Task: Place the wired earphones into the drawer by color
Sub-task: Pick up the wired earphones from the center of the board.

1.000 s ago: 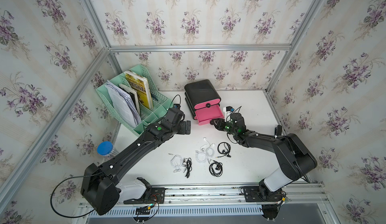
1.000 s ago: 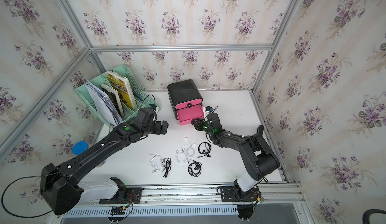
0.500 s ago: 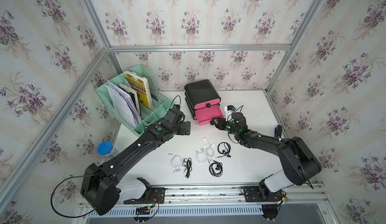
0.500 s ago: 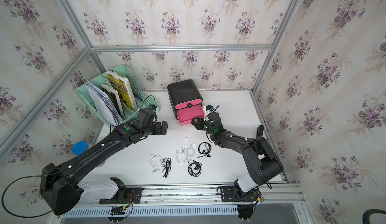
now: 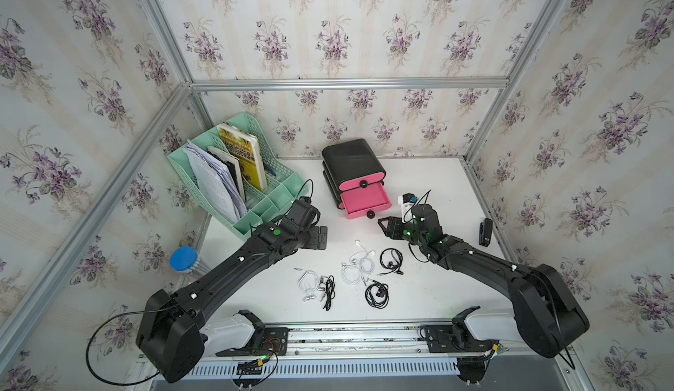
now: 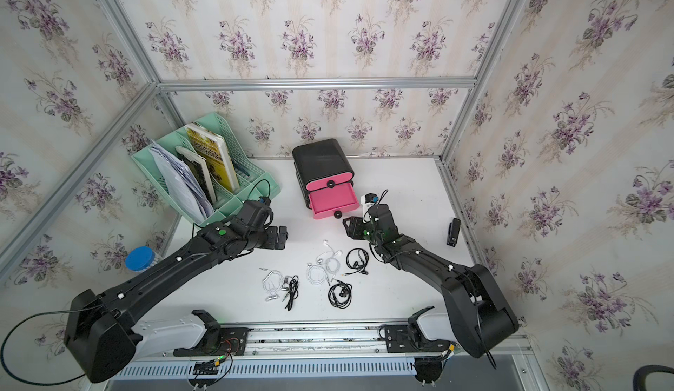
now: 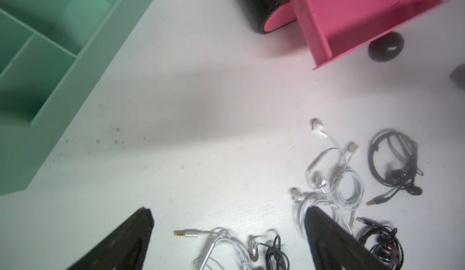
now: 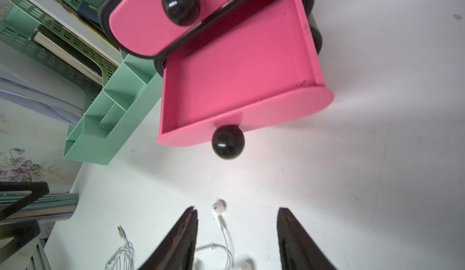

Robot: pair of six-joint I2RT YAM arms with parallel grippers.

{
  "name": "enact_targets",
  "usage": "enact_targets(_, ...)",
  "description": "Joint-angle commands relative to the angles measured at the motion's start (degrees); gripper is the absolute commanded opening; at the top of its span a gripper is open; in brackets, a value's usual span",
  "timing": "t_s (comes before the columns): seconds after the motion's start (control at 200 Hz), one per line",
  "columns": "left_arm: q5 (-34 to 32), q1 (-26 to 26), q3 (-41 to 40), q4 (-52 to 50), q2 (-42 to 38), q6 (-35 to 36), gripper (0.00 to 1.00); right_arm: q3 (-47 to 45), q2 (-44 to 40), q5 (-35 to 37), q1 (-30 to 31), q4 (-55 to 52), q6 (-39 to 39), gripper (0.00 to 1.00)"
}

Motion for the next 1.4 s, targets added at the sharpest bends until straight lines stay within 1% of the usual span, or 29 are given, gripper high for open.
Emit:
enact_targets(0.0,0.4,-0.1,-1.5,-6.6,0.3,-2.5,0.99,-1.4,-2.3,1.0,0.1,-3.6,-1.3,0.56)
enact_targets(0.2,0.1,-1.1,-7.0,-10.0,-0.8,-5.7,1.0,-2.5,-4.1,2.5,0.1,-2.9,-1.7,0.56)
enact_targets(0.31,0.8,-1.7,-9.2,-9.6,-0.4,-6.3,0.97,-2.3,-3.3,2.7,0.1,-2.2,-1.7,0.56)
enact_targets(0.455,2.8,-2.7,-10.7,-8.2,1.5,-5.6,0.89,-1.9,-2.1,2.5,0.1,-2.3,-1.8,0.55)
enact_targets(0.634,3.9,-3.8,-11.4,-6.7,4.5,-5.0,0.79,-2.1,-2.8,3.0,0.1,-2.9,-1.9,0.55)
enact_targets(0.734,5.1,-3.9,-11.9,-5.3,6.0,-4.4,0.7,-2.2,-3.4,3.5,0.1,-3.2,-1.9,0.55)
enact_targets(0.839,5.6,-4.1,-12.0,-4.6,7.6,-4.0,0.64,-2.2,-3.7,3.8,0.1,-3.6,-2.1,0.55)
enact_targets(1.024,5.2,-4.2,-11.9,-4.1,9.5,-3.2,0.56,-2.0,-3.8,3.7,0.1,-3.7,-2.0,0.55)
enact_targets(1.119,4.8,-4.2,-12.3,-3.8,9.9,-3.0,0.56,-2.0,-3.9,3.7,0.1,-3.9,-1.9,0.55)
enact_targets(1.129,4.8,-4.2,-12.3,-3.7,9.9,-3.0,0.53,-2.0,-3.9,3.7,0.1,-3.9,-1.9,0.55)
enact_targets(1.139,4.7,-4.2,-12.3,-3.8,9.9,-3.0,0.52,-2.0,-3.9,3.7,0.1,-3.9,-1.9,0.55)
enact_targets(1.229,4.7,-4.2,-12.6,-3.4,10.0,-2.9,0.5,-2.0,-4.0,3.8,0.1,-4.0,-1.9,0.55)
enact_targets(1.249,4.7,-4.2,-12.7,-3.4,11.7,-2.9,0.49,-2.0,-4.0,3.8,0.1,-4.0,-1.9,0.55)
enact_targets(1.329,4.8,-4.2,-12.9,-3.0,12.5,-2.8,0.46,-1.9,-4.2,3.8,0.1,-4.0,-1.9,0.55)
enact_targets(1.394,4.6,-4.1,-13.0,-3.0,12.9,-2.8,0.42,-1.9,-4.3,3.8,0.1,-4.2,-1.9,0.55)
